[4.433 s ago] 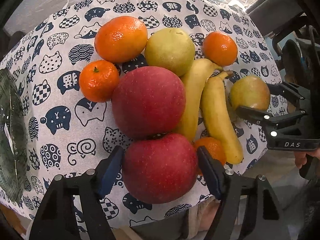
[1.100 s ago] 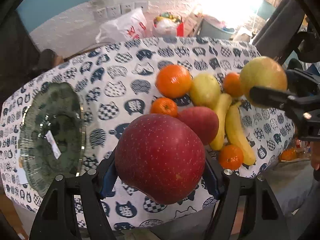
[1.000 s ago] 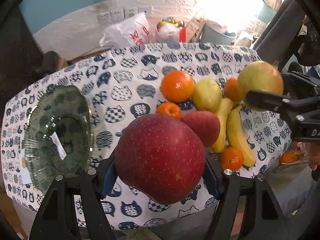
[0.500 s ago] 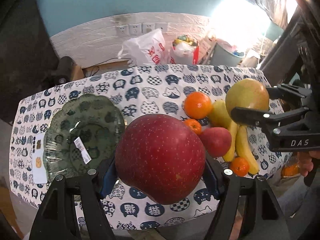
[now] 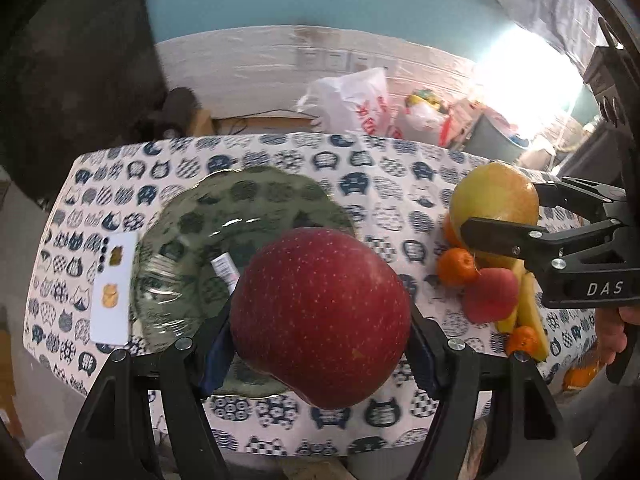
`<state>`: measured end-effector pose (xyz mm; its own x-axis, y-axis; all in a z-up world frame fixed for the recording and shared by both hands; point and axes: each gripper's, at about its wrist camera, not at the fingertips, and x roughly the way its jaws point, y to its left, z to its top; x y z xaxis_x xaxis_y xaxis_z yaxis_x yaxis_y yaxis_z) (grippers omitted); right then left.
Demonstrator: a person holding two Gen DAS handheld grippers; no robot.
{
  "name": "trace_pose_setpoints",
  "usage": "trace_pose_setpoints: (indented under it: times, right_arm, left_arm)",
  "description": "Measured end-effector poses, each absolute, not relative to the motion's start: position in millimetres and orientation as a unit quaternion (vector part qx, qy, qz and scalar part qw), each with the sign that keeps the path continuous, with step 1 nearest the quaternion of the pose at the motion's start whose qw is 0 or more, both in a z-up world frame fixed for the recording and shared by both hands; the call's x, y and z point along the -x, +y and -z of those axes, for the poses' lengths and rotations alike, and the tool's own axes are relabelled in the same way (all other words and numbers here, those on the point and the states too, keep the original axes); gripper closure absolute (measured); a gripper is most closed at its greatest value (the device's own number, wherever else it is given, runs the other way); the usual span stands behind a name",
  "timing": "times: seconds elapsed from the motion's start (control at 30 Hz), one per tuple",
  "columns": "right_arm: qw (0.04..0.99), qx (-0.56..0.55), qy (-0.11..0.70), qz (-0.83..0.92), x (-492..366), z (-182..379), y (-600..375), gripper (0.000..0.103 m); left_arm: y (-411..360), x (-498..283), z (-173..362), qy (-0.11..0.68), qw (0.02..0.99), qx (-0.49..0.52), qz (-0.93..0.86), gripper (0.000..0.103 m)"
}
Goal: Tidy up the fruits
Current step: 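Carry the red apple in the left tool while the right tool carries the pear to the green plate, then open the left tool over the plate while the right tool releases the pear onto it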
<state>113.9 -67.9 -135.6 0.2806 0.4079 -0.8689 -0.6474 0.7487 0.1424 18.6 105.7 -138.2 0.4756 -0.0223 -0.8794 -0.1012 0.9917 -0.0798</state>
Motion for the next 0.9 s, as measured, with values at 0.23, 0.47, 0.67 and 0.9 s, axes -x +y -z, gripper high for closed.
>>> trace_pose_setpoints:
  times: [0.23,0.47,0.67,0.9]
  right_arm:
    - [0.775,0.132,0.504,-0.359,-119.3,145.5,-19.0,0.018]
    - [0.758,0.153,0.511,-0.375,-115.6,160.5,13.8,0.018]
    - [0.742,0.165,0.523,-0.385,-111.0,174.3,30.3,0.018]
    - [0.727,0.177,0.535,-0.394,-107.0,187.1,44.6,0.018]
  left_arm:
    - [147.3,-16.9,157.5,0.521,0.848,0.084,-0.057,0.028]
    - [172.3,-14.4,183.4,0.546,0.828,0.11,-0.069,0.028]
    - [176.2,-10.8,199.4,0.562,0.816,0.114,-0.071,0.028]
    - [180.9,-11.6,230.3,0.607,0.779,0.142,-0.073,0.028]
